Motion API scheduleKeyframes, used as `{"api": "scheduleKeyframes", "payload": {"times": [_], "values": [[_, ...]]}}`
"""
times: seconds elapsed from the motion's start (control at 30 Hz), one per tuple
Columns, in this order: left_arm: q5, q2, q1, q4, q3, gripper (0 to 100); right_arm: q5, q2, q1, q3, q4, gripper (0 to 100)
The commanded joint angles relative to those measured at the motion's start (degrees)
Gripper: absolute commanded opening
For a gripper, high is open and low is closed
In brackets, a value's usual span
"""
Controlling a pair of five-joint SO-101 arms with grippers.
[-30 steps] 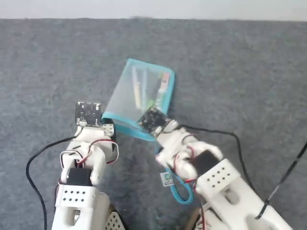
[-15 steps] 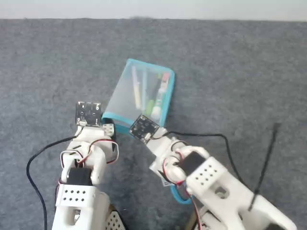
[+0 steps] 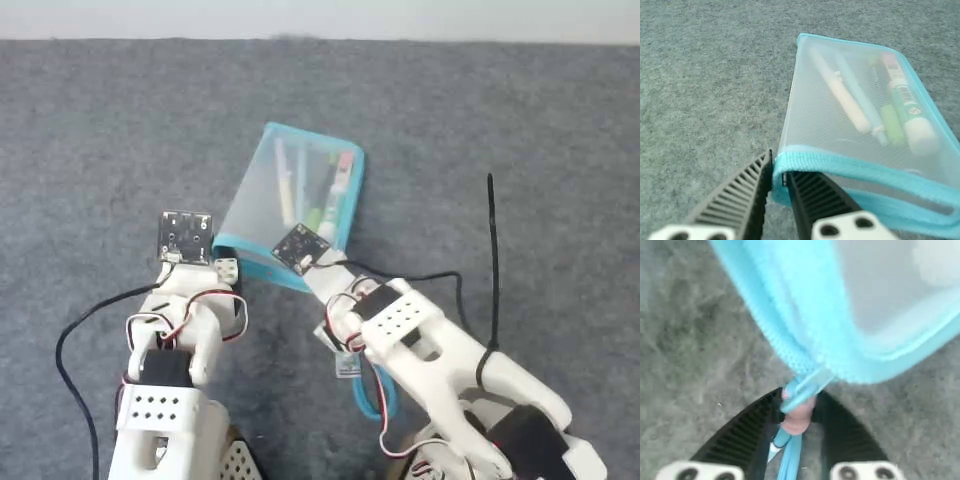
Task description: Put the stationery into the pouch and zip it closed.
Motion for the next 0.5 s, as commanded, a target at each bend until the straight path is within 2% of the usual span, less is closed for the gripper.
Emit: {"api": "scheduleKeyframes", "payload": {"times": [0.0,0.17,0.37,0.47], "values": [[-0.5,0.1,-0.4,0.1,-3.9,1,-0.2,-4.4,1.0,-4.3,1.5,0.6],[-1.8,0.0,-0.6,-1.7,-2.6,1,1.9,-18.6,1.8,-8.0,12.2,0.7],[-10.5,0.4,-0.4,-7.8,0.5,15,5.9,-32.8,0.0,-8.6,21.1,0.7],[-14.7,0.5,0.3,-7.8,1.2,15,7.2,-35.9,0.3,-8.6,23.6,0.7]]}}
